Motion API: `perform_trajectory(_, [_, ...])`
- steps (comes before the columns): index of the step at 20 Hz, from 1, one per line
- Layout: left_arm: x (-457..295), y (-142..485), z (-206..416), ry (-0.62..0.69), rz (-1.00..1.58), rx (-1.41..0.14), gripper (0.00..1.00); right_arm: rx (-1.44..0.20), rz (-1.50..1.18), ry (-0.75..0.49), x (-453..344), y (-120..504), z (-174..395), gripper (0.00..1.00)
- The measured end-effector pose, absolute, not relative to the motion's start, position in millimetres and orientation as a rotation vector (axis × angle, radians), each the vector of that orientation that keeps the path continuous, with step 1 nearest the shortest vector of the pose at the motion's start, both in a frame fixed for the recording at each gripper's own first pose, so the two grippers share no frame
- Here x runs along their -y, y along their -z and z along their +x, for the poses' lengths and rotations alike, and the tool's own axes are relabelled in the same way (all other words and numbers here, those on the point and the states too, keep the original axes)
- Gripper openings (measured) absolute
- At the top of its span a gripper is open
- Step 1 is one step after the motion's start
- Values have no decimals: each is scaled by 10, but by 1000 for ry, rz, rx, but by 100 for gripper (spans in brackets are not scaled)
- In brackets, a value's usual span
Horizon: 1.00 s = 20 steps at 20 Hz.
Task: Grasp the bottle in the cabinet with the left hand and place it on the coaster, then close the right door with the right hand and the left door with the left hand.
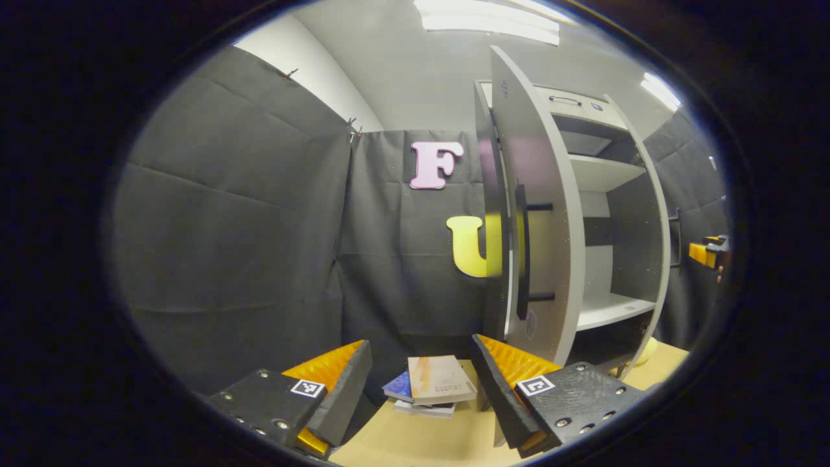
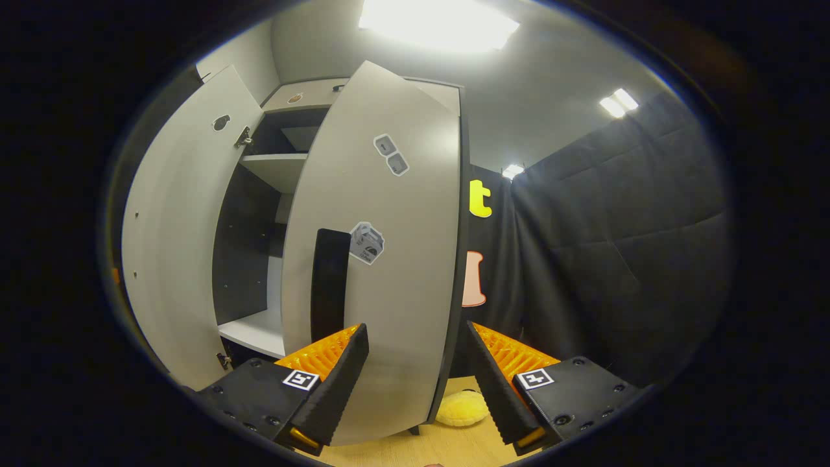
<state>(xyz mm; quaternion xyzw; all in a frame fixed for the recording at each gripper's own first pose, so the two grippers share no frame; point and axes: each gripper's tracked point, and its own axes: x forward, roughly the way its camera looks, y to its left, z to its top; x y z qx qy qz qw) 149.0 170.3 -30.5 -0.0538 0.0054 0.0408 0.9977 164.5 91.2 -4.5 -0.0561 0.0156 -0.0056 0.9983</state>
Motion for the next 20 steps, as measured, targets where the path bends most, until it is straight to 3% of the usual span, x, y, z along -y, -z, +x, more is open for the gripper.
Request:
perform_trajectory(2, [-1759,157,1665,-76,-113,0,98,-33,-118,18,-797,72,1546,95])
perform_trajectory(6, [-1719,-144,1896,-53,-134,30,87,-60,-136,31,-592,163,1390,92])
perform_trajectory(7, [-1684,-192,1926,-48,-138,35,91,-67,-138,39,-522,178,1351,95])
perform_trajectory(12, [-1478,-361,2049,-17,-143,47,91,-78,-142,64,-275,226,1192,95])
perform_trajectory(15, [-1469,-340,2050,-63,-127,47,91,-91,-147,80,-73,286,1083,95])
perform_trajectory(16, [-1470,-340,2041,-63,-140,45,98,-99,-148,85,-13,304,1057,95])
perform_trajectory(18, [-1471,-353,2047,-62,-160,35,98,-111,-142,94,105,356,1006,95])
perform_trajectory(19, [-1459,-358,2064,-66,-155,32,84,-115,-135,97,147,377,993,95])
perform_trajectory(20, [-1454,-386,2080,-76,-139,33,91,-118,-126,98,175,397,976,95])
